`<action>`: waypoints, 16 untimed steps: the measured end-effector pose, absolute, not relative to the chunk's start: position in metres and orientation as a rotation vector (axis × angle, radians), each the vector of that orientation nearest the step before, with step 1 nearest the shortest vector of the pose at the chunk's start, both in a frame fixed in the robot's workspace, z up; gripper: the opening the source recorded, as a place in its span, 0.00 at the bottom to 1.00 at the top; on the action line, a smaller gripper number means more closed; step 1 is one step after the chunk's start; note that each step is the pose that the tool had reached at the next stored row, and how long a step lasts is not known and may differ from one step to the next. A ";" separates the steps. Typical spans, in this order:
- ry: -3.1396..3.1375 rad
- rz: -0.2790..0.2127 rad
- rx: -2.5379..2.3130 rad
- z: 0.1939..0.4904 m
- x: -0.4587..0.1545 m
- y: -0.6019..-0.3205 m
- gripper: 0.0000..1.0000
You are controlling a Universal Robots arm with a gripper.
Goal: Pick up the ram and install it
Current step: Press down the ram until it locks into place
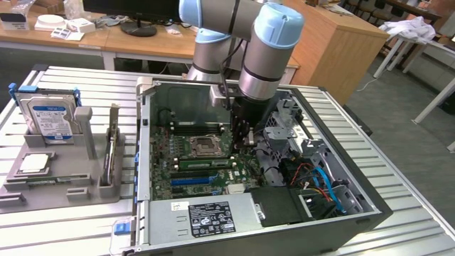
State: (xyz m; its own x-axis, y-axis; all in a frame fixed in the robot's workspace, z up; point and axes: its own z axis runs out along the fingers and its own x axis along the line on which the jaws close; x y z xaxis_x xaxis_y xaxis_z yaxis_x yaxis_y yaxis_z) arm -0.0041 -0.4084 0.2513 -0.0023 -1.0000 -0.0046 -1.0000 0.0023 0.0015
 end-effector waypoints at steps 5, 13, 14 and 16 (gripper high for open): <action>2.223 0.007 -2.217 0.250 -0.004 -0.408 0.11; 2.222 0.007 -2.217 0.249 -0.004 -0.408 0.11; 2.222 0.007 -2.217 0.249 -0.004 -0.408 0.11; 2.222 0.007 -2.217 0.249 -0.004 -0.408 0.11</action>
State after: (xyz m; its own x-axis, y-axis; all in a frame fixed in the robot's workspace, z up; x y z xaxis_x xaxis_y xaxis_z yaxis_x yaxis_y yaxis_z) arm -0.0041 -0.4084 0.2493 -0.0023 -1.0000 -0.0046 -1.0000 0.0023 0.0016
